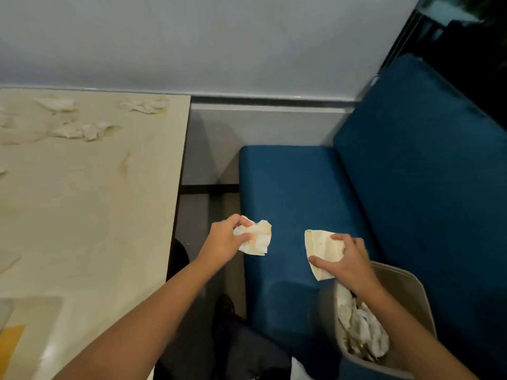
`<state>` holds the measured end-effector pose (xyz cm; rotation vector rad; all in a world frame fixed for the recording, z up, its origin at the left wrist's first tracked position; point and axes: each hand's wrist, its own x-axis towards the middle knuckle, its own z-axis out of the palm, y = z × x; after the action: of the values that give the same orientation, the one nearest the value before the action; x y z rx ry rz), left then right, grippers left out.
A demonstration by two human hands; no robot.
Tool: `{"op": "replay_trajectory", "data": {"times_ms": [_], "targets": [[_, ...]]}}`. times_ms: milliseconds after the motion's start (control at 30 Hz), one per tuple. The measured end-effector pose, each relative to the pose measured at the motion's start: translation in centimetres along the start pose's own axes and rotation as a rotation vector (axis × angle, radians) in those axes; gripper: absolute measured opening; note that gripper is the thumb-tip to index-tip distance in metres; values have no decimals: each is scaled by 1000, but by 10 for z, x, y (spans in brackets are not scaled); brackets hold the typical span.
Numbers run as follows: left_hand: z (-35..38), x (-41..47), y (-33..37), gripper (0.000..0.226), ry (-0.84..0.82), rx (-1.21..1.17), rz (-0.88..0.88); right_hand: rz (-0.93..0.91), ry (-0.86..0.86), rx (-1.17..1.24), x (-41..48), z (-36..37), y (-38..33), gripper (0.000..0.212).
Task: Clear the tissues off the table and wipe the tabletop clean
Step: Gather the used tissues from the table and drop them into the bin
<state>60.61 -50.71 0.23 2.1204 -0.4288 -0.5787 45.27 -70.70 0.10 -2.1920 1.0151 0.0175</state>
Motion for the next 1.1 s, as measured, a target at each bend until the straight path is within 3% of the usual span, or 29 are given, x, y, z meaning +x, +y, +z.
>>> {"op": "replay_trajectory", "data": {"times_ms": [333,467,600,833,1100], "targets": [[127,-30,57,16,-343,40,132,356,42,-56,-49,-31,125,82],[170,-41,68,20,-446,115,171,419,74,22,-52,-33,151,65],[201,-54,71,22,-509,200,206,418,188,146,-52,-43,159,43],[224,-56,65,34,-544,582,390,327,269,190,-46,-53,143,35],[171,-28,53,36,-363,488,358,138,205,174,-14,-41,82,30]]}}
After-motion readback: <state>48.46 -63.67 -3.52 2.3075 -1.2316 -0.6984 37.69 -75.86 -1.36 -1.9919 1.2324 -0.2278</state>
